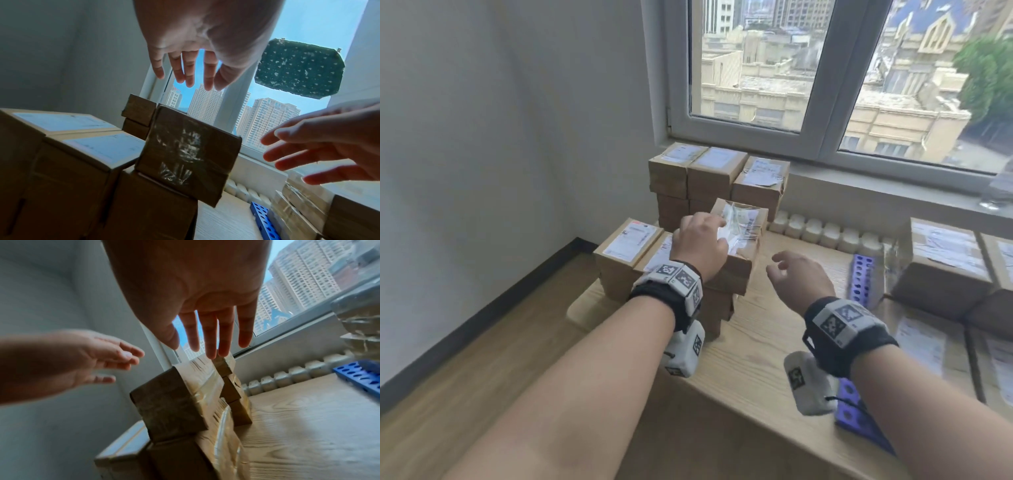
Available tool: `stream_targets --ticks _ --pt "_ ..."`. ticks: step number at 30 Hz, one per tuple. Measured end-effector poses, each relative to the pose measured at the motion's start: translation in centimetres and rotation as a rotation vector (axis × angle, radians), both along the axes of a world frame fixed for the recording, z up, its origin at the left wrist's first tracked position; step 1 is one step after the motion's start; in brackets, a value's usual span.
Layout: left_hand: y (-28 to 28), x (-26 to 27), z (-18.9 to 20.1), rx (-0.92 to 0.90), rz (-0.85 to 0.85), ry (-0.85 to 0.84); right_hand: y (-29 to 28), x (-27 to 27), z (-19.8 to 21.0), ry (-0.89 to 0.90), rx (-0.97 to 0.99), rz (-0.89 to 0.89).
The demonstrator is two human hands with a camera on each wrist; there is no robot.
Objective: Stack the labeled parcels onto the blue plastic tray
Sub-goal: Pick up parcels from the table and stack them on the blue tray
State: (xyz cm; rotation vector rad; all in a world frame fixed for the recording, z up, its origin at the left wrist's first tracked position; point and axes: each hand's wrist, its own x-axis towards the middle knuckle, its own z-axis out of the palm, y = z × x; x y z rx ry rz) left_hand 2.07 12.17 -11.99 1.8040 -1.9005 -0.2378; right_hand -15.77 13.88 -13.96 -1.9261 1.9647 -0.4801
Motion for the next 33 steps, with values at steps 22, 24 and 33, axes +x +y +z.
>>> stream_targets --ticks 22,24,33 --pt "-12.4 3.6 -2.7 0.462 0.009 0.412 -10.3 1.1 -2.5 -0.303 0.047 -0.109" --pt "-13.1 3.8 -3.4 0.520 -0.018 0.415 -10.9 1.3 -3.2 -0.349 0.088 -0.119" --pt "-14.2 4.4 -5.8 0.633 -0.089 0.527 -10.6 2.8 -4.8 -0.732 0.266 -0.190"
